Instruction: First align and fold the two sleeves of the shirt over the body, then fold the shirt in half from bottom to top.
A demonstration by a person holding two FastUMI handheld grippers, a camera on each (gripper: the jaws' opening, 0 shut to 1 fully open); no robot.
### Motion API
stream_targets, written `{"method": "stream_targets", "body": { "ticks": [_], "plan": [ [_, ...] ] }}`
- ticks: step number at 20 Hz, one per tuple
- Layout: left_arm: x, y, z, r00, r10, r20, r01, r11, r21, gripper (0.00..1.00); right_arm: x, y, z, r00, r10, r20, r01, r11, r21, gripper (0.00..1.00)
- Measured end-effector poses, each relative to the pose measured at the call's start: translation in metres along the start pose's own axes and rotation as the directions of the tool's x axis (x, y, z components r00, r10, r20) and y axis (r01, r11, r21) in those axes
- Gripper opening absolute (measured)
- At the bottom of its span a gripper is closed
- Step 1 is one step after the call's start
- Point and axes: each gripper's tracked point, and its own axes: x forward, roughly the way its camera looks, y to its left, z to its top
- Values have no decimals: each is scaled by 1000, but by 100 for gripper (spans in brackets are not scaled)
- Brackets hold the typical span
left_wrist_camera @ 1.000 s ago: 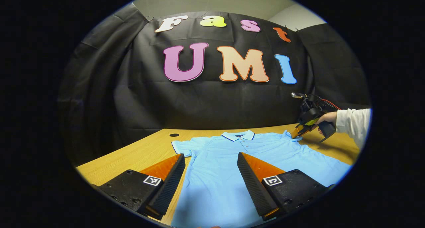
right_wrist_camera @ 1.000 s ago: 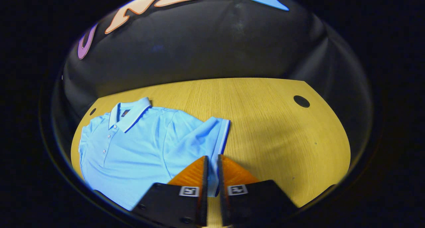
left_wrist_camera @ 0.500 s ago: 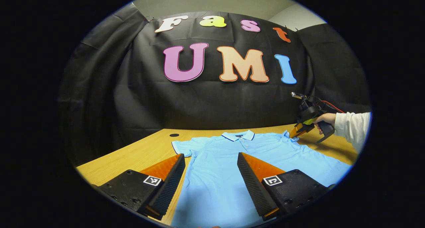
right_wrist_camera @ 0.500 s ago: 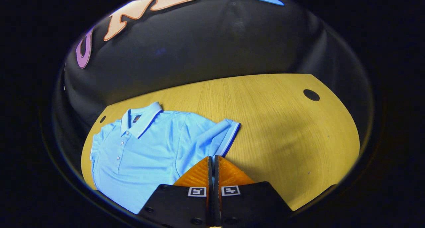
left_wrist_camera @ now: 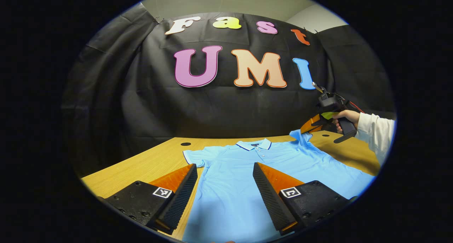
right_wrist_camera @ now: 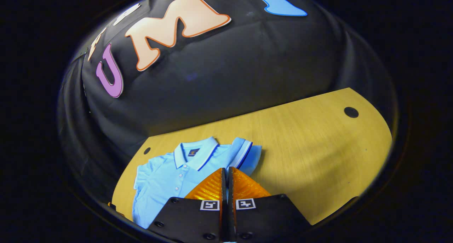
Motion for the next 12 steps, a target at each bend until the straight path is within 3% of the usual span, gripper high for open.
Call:
{"method": "stream_targets", "body": {
  "ticks": [3, 6, 12],
  "plan": [
    [-1, -1, 0, 1000, 0, -1, 0, 1000, 0, 95, 0, 51, -14, 990, 142, -23, -141, 989, 40, 2],
    [-1, 0, -1, 1000, 0, -1, 0, 1000, 1, 95, 14, 89, -41, 975, 213, -58, -212, 977, 19, 2],
    [-1, 0, -1, 1000, 0, -1, 0, 1000, 0, 95, 49, 107, -91, 976, 178, -127, -183, 983, -28, 0]
  ]
}}
